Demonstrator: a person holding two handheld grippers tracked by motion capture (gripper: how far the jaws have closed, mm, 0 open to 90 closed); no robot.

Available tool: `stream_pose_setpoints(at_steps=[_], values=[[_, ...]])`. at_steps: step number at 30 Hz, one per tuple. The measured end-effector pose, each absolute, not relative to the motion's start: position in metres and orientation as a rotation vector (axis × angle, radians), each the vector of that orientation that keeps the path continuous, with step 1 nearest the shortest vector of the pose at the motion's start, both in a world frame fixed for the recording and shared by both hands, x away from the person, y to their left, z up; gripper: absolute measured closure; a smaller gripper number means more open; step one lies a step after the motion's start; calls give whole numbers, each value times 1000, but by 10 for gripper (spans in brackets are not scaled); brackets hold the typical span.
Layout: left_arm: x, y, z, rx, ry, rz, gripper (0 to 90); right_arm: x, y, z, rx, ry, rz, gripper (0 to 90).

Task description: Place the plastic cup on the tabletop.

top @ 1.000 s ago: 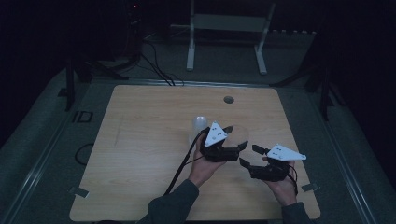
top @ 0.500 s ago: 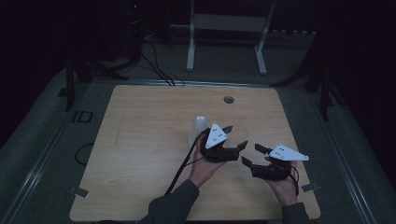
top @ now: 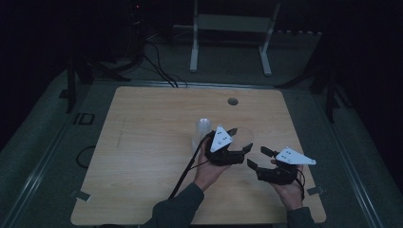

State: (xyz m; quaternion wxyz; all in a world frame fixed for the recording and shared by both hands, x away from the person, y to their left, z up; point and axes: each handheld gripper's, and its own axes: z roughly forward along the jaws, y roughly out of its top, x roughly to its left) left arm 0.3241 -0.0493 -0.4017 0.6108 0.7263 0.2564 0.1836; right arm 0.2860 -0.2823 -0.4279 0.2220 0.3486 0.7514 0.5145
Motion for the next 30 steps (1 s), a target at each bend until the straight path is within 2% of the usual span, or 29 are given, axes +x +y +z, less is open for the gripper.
stream_pose_setpoints(at_steps=[30], values=[[324,-52,-410,1682,589,438,281,281,-295,-425,992,2002,1440,257]])
